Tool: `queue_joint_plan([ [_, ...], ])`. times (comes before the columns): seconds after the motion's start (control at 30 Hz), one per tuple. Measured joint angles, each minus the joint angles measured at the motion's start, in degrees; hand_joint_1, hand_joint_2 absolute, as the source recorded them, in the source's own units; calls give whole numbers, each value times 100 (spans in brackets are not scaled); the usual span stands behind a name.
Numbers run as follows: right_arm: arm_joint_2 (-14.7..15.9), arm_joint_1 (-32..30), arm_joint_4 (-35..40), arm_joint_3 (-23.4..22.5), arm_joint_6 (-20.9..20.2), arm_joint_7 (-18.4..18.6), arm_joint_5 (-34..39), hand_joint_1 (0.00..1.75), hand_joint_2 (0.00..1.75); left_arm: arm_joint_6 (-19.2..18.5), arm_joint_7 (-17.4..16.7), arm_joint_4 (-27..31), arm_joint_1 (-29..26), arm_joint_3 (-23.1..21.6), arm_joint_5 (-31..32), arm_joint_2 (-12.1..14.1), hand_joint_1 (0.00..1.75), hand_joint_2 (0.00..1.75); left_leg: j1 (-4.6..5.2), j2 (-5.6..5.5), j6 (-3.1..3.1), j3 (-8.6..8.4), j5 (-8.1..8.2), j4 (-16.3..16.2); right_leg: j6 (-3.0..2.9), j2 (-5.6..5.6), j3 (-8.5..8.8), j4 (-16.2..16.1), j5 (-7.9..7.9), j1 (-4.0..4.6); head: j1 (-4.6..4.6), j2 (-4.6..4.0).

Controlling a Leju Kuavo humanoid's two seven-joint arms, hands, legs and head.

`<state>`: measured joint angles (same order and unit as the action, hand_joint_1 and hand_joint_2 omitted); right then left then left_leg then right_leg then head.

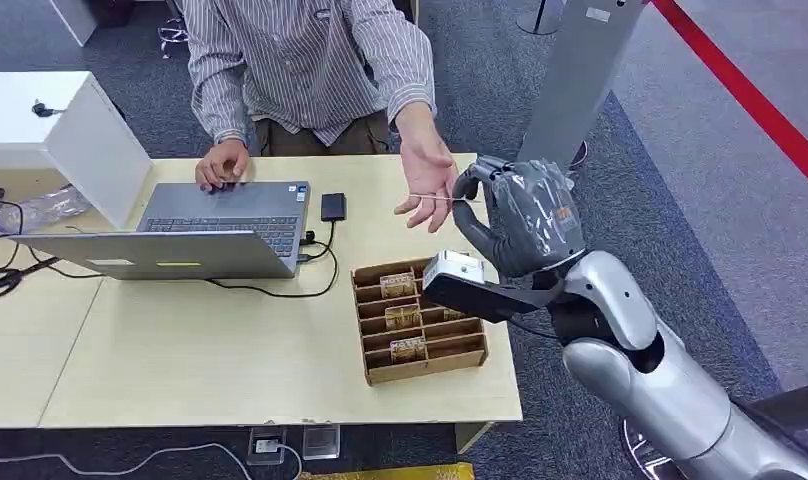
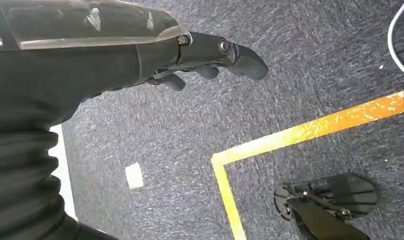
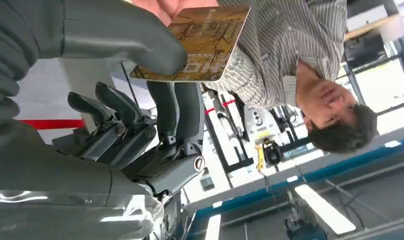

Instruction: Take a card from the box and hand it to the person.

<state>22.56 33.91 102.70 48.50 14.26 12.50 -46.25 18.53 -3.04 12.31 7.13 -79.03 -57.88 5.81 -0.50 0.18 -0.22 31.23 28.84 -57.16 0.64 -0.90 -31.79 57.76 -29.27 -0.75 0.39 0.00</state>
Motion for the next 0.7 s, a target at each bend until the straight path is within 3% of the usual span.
queue_joint_plan([
  [0.13,-160,12,-541,112,482,-146,0,171,175,0,-2,0,12,0,0,-7,0,175,0,0,0,-1,0,0,0,1,0,0,0,0,2,2],
  [0.17,-202,13,-658,147,542,-162,0,0,175,-20,-4,0,12,0,0,-7,0,175,0,0,0,-2,0,0,0,1,0,0,0,0,4,0],
  [0.23,-263,8,-841,197,625,-190,0,0,175,-101,-20,0,11,0,-20,-7,0,175,0,0,0,-1,0,0,0,1,-1,0,0,0,0,0],
  [0.27,-300,8,-931,221,644,-194,0,0,175,-155,-28,0,11,0,-22,-7,0,0,0,0,0,-2,0,0,0,1,-1,0,0,0,-2,0],
  [0.7,-440,-31,-1370,324,922,-129,300,0,175,-26,-98,0,8,0,-92,-4,0,0,0,1,0,-4,0,0,0,2,-2,0,0,0,0,0],
])
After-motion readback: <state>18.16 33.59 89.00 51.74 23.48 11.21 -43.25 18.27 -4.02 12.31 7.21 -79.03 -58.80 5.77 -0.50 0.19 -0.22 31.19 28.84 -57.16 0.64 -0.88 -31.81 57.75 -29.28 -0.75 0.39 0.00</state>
